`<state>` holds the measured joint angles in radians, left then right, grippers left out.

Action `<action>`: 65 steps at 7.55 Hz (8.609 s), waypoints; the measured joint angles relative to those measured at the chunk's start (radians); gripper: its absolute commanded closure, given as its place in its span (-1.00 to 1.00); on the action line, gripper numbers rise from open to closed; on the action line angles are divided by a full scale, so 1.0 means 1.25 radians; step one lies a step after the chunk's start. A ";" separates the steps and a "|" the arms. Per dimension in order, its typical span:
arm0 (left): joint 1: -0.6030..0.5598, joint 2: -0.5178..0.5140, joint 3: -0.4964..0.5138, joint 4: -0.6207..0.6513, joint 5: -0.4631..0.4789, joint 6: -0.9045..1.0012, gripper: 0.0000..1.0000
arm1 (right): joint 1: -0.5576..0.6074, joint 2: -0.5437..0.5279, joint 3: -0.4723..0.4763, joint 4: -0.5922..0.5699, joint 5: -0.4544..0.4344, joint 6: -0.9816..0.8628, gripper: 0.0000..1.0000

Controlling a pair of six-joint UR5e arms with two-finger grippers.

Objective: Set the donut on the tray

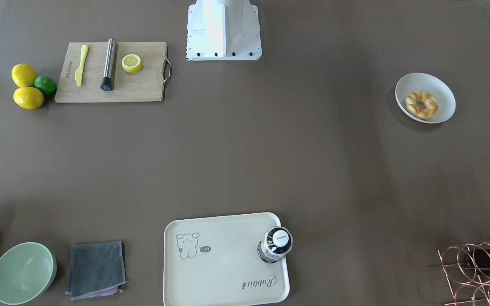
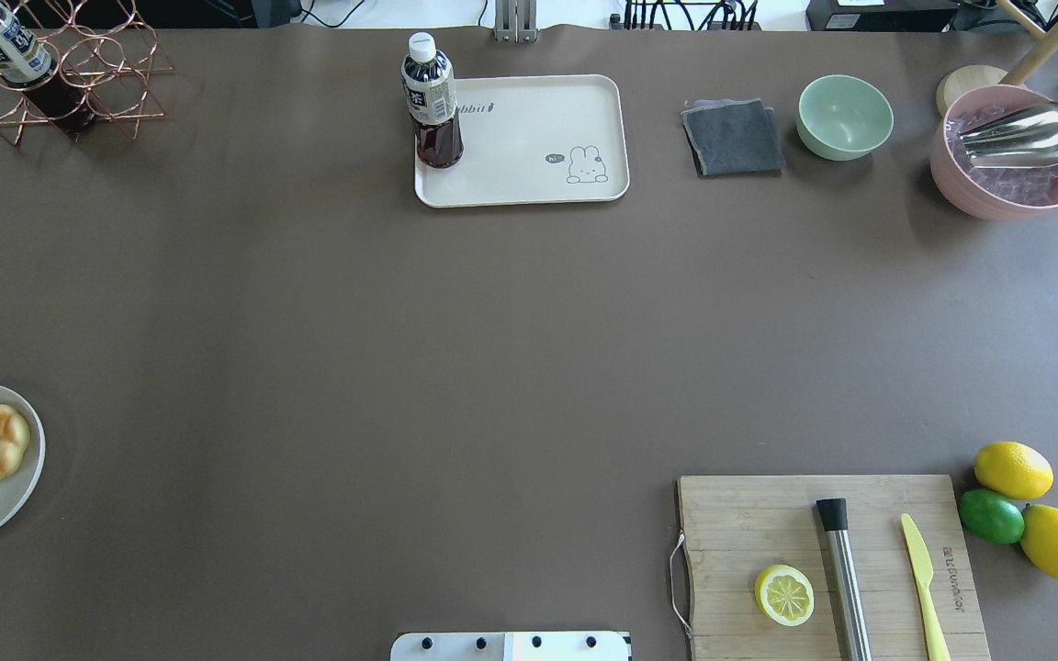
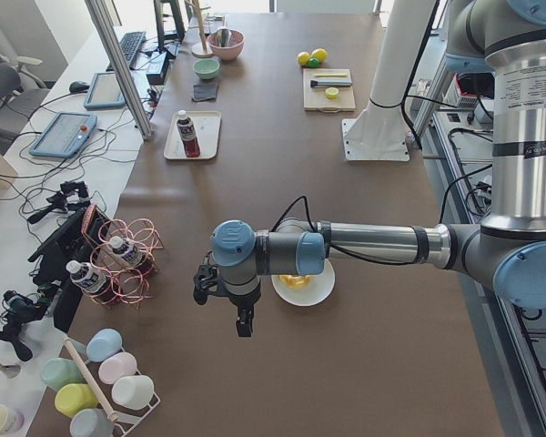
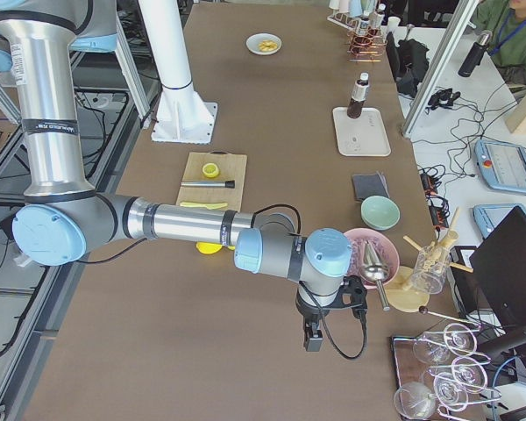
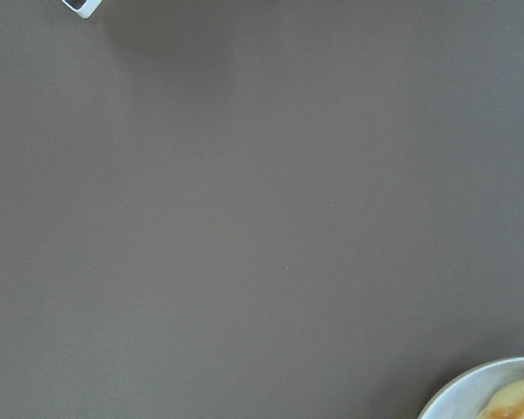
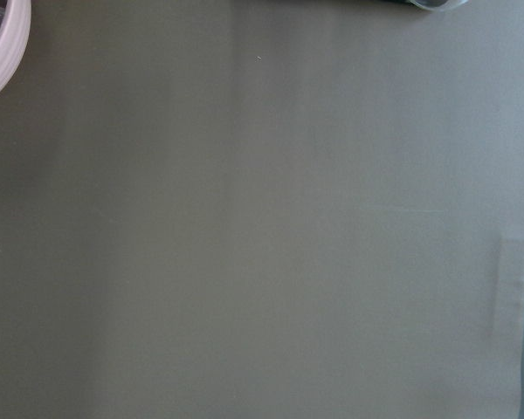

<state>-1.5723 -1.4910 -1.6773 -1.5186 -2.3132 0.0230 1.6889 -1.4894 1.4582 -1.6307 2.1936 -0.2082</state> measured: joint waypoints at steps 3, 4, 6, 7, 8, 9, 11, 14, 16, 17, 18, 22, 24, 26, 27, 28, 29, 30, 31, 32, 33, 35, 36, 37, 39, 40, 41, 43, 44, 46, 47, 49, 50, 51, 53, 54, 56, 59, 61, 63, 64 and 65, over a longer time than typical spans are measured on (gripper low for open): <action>0.000 0.001 -0.004 0.000 -0.001 0.000 -0.97 | 0.000 -0.002 0.000 0.000 0.000 0.000 -1.00; -0.002 0.000 -0.006 0.000 -0.002 0.000 -0.97 | 0.000 -0.002 -0.001 0.000 0.000 -0.001 -1.00; -0.004 -0.002 -0.024 0.001 -0.005 0.000 -0.97 | 0.000 -0.003 -0.001 0.000 0.000 -0.003 -1.00; -0.004 -0.005 -0.032 0.001 -0.006 -0.002 -0.97 | 0.000 -0.004 -0.002 0.000 0.001 -0.006 -1.00; -0.004 -0.011 -0.042 0.001 -0.008 -0.004 -0.97 | 0.000 -0.004 0.000 0.000 0.005 -0.006 -1.00; -0.004 -0.017 -0.050 -0.002 -0.010 -0.005 -0.97 | 0.000 -0.004 0.001 0.000 0.014 -0.006 -1.00; -0.002 -0.033 -0.050 -0.031 -0.010 -0.007 -0.97 | 0.000 -0.003 0.003 0.000 0.058 -0.005 -1.00; -0.001 -0.035 -0.048 -0.068 -0.011 -0.002 -0.97 | -0.001 -0.002 0.030 0.001 0.128 -0.004 -1.00; -0.001 -0.016 -0.054 -0.121 -0.049 -0.004 -0.97 | -0.020 -0.002 0.075 0.002 0.053 -0.004 -1.00; -0.001 0.001 -0.054 -0.158 -0.067 -0.006 -1.00 | -0.026 -0.003 0.089 0.002 0.042 -0.005 -1.00; 0.000 0.014 -0.053 -0.184 -0.078 -0.007 -1.00 | -0.036 -0.003 0.098 0.001 0.040 -0.003 -1.00; 0.056 0.121 -0.037 -0.325 -0.123 -0.061 -0.94 | -0.060 -0.018 0.110 0.002 0.042 0.002 -0.99; 0.122 0.173 -0.007 -0.461 -0.117 -0.179 -0.93 | -0.069 -0.024 0.109 0.003 0.036 0.011 -0.99; 0.204 0.195 0.096 -0.702 -0.084 -0.328 -0.90 | -0.078 -0.041 0.106 0.040 0.032 0.037 -0.99; 0.234 0.197 0.151 -0.813 -0.074 -0.392 -0.81 | -0.084 -0.057 0.104 0.080 0.032 0.065 -0.99; 0.257 0.198 0.187 -0.879 -0.064 -0.427 -0.76 | -0.091 -0.069 0.103 0.113 0.032 0.087 -0.99; 0.277 0.198 0.205 -0.911 -0.055 -0.444 -0.71 | -0.094 -0.077 0.103 0.130 0.033 0.098 -1.00; 0.293 0.199 0.213 -0.926 -0.051 -0.450 -0.63 | -0.096 -0.080 0.103 0.138 0.036 0.103 -1.00; 0.307 0.199 0.216 -0.938 -0.050 -0.455 -0.55 | -0.096 -0.082 0.103 0.140 0.038 0.104 -1.00; 0.320 0.199 0.217 -0.952 -0.050 -0.471 -0.42 | -0.096 -0.084 0.103 0.142 0.038 0.105 -0.99; 0.339 0.199 0.223 -0.981 -0.049 -0.500 -0.38 | -0.096 -0.085 0.103 0.142 0.038 0.105 -1.00; 0.374 0.191 0.261 -1.055 -0.048 -0.543 -0.12 | -0.097 -0.086 0.103 0.141 0.039 0.106 -0.99; 0.381 0.187 0.272 -1.071 -0.048 -0.549 0.16 | -0.097 -0.086 0.103 0.141 0.039 0.107 -0.99; 0.384 0.185 0.277 -1.078 -0.049 -0.552 0.51 | -0.098 -0.085 0.103 0.141 0.040 0.109 -0.99; 0.385 0.182 0.277 -1.081 -0.053 -0.553 0.72 | -0.109 -0.081 0.107 0.142 0.041 0.132 -0.99; 0.385 0.180 0.277 -1.081 -0.054 -0.553 0.75 | -0.118 -0.080 0.108 0.142 0.041 0.145 -0.99; 0.385 0.178 0.278 -1.081 -0.055 -0.553 0.76 | -0.124 -0.078 0.108 0.142 0.041 0.153 -0.99; 0.385 0.176 0.277 -1.082 -0.056 -0.554 1.00 | -0.131 -0.077 0.109 0.142 0.041 0.157 -1.00; 0.385 0.176 0.276 -1.087 -0.060 -0.555 1.00 | -0.134 -0.075 0.110 0.142 0.042 0.158 -1.00; 0.384 0.169 0.267 -1.098 -0.099 -0.569 1.00 | -0.144 -0.055 0.113 0.142 0.055 0.157 -1.00; 0.383 0.153 0.258 -1.100 -0.113 -0.614 1.00 | -0.152 -0.038 0.115 0.142 0.074 0.158 -1.00; 0.383 0.103 0.228 -1.096 -0.122 -0.734 1.00 | -0.185 -0.005 0.124 0.142 0.116 0.219 -1.00; 0.383 0.078 0.216 -1.093 -0.123 -0.786 1.00 | -0.219 0.006 0.146 0.144 0.122 0.292 -1.00; 0.383 0.051 0.208 -1.092 -0.124 -0.834 1.00 | -0.258 0.010 0.181 0.146 0.124 0.374 -1.00; 0.385 0.001 0.184 -1.065 -0.123 -0.913 1.00 | -0.341 0.016 0.255 0.148 0.121 0.530 -1.00; 0.391 -0.014 0.146 -1.012 -0.123 -0.928 1.00 | -0.378 0.029 0.280 0.149 0.117 0.600 -1.00; 0.435 -0.037 0.018 -0.838 -0.104 -0.937 1.00 | -0.451 0.062 0.310 0.156 0.095 0.725 -1.00; 0.523 -0.132 -0.126 -0.577 -0.013 -0.966 1.00 | -0.581 0.142 0.335 0.181 0.036 0.942 -1.00; 0.608 -0.226 -0.146 -0.486 0.075 -1.061 1.00 | -0.650 0.202 0.344 0.183 0.012 1.057 -1.00; 0.691 -0.337 -0.164 -0.352 0.190 -1.134 1.00 | -0.719 0.258 0.350 0.183 -0.013 1.152 -1.00; 0.742 -0.380 -0.177 -0.294 0.258 -1.162 1.00 | -0.753 0.270 0.358 0.183 -0.033 1.182 -1.00; 0.788 -0.416 -0.185 -0.250 0.315 -1.193 1.00 | -0.781 0.277 0.362 0.183 -0.048 1.204 -0.98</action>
<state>-0.5867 -2.0104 -1.9083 -1.8317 -1.9189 -1.4686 0.7129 -1.1436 1.9109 -1.4020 2.1336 1.2970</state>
